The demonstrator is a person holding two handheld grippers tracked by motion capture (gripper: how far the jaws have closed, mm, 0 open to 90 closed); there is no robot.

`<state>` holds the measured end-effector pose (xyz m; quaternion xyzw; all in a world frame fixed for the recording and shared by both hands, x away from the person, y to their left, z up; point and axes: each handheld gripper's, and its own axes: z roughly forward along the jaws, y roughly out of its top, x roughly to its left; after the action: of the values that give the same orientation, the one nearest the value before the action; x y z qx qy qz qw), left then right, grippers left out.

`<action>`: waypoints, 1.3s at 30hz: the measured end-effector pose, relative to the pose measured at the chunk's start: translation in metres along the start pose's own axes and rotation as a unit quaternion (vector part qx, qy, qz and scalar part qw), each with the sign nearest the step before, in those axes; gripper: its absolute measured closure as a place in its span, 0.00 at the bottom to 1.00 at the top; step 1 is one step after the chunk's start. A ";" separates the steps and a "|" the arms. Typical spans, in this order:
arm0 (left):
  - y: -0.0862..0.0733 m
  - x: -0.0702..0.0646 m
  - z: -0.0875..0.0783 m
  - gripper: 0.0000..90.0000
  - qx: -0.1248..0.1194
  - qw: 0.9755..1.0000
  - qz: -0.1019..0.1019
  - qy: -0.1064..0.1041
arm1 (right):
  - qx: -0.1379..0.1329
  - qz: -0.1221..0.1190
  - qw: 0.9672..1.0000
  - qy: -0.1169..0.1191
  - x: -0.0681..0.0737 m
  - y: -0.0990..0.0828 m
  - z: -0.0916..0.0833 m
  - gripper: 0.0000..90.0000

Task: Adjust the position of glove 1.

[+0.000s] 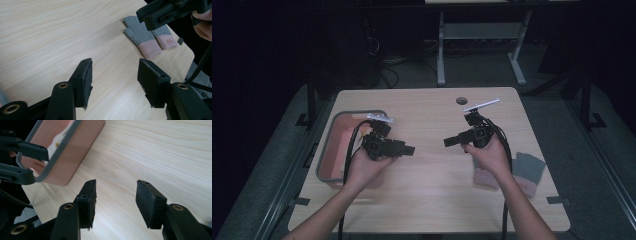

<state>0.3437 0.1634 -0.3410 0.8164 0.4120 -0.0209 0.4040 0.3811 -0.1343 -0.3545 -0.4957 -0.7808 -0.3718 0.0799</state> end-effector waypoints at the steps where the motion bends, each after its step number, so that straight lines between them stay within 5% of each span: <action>1: 0.001 -0.002 0.002 0.50 -0.002 1.000 0.000 -0.002 | -0.001 0.000 1.000 0.000 -0.001 -0.002 -0.002 0.56; 39: 0.000 -0.054 0.060 0.39 -0.005 0.998 0.039 -0.051 | -0.021 0.014 0.996 -0.086 -0.060 -0.071 -0.050 0.51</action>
<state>0.3258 0.0874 -0.3610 0.8278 0.3586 -0.0447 0.4291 0.3395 -0.2272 -0.3841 -0.5384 -0.7697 -0.3429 0.0077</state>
